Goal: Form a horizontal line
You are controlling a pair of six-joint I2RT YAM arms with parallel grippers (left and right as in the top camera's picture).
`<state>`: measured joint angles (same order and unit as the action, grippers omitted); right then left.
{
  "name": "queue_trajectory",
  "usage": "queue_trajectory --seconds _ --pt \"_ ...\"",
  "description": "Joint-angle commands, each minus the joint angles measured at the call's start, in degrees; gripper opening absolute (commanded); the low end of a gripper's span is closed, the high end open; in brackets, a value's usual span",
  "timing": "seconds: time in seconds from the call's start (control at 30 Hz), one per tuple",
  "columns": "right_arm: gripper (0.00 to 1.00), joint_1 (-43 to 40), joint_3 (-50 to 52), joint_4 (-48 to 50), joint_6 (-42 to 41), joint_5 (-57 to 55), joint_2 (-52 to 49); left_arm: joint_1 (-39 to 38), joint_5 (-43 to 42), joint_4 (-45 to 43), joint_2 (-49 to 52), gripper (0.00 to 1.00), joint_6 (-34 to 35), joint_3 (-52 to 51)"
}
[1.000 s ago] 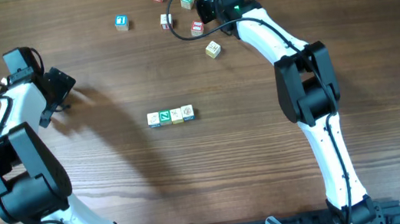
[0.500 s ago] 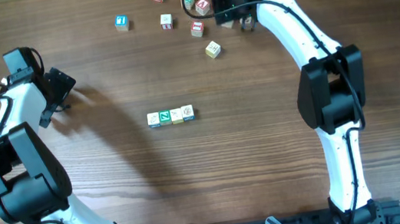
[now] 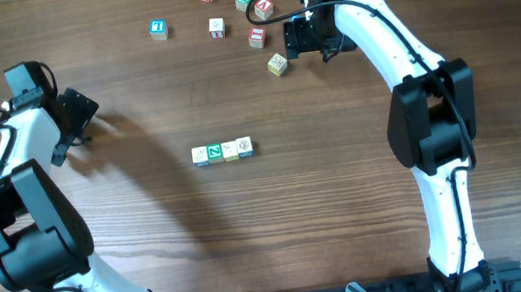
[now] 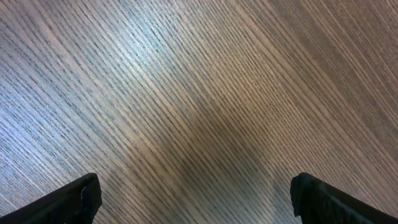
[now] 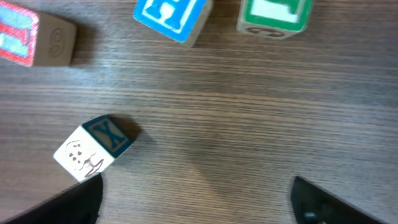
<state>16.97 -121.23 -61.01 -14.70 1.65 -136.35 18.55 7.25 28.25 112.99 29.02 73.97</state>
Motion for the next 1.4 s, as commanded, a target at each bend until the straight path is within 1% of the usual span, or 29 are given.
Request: queue_trajectory --seconds 0.0,0.1,0.17,0.27,0.47,0.63,0.7,0.77,0.83,0.87,1.0,1.07,1.1,1.13,1.17,1.23,1.37 --pt "1.00 0.2 -0.2 0.7 -0.5 2.7 -0.4 0.2 0.3 0.0 0.2 1.00 -0.3 0.2" --pt "1.00 0.0 -0.2 1.9 -0.6 2.6 -0.5 0.2 0.3 0.0 0.2 1.00 -0.3 0.2" --pt "1.00 -0.6 -0.2 2.7 -6.3 1.9 -0.5 0.2 0.3 0.0 0.2 1.00 -0.3 0.2" --pt "1.00 -1.5 -0.2 2.7 -9.1 1.8 -0.5 0.2 0.3 0.0 0.2 1.00 -0.3 0.2" --pt "1.00 -1.7 -0.2 2.2 -9.4 1.8 -0.5 0.2 0.3 0.0 0.2 1.00 -0.3 0.2" --pt "1.00 -1.5 -0.2 -0.3 -9.3 2.7 -0.5 0.2 0.3 0.0 0.2 1.00 -0.3 0.2" --pt "1.00 -1.3 -0.2 -2.1 -11.0 2.9 -0.5 0.2 0.3 0.0 0.2 1.00 -0.3 0.2" --pt "0.99 -1.1 -0.2 -1.9 -10.8 2.6 -0.6 0.2 0.3 0.0 0.2 1.00 -0.3 0.2" --pt "0.99 -1.1 -0.2 0.1 -10.8 2.6 -0.6 0.2 0.3 0.0 0.2 1.00 -0.3 0.2" --pt "0.99 -1.1 -0.2 2.7 -10.9 2.0 -0.6 0.2 0.3 0.0 0.2 1.00 -0.3 0.2" --pt "0.98 -1.1 -0.2 11.3 -10.9 -6.8 -0.7 0.2 0.3 0.0 0.2 1.00 -0.3 0.2" --pt "0.89 -1.1 -0.2 14.5 -10.9 -11.5 -0.8 0.2 0.3 0.0 0.2 1.00 -0.3 0.2" --pt "0.81 -1.2 -0.2 15.5 -10.9 -12.9 -1.0 0.2 0.3 0.0 0.2 1.00 -0.3 0.2" --pt "0.70 -1.4 -0.2 16.8 -10.9 -14.0 -1.4 0.2 0.3 0.0 0.2 1.00 -0.3 0.2" --pt "0.62 -1.6 -0.2 17.8 -10.9 -13.9 -1.7 0.2 0.3 0.0 0.2 1.00 -0.3 0.2" --pt "0.62 -2.2 -0.2 20.2 -10.8 -13.6 -3.8 0.2 0.3 0.0 0.2 1.00 -0.3 0.2" --pt "0.62 -2.4 -0.2 21.6 -10.8 -13.3 -5.8 0.2 0.3 0.0 0.2 1.00 -0.3 0.2"
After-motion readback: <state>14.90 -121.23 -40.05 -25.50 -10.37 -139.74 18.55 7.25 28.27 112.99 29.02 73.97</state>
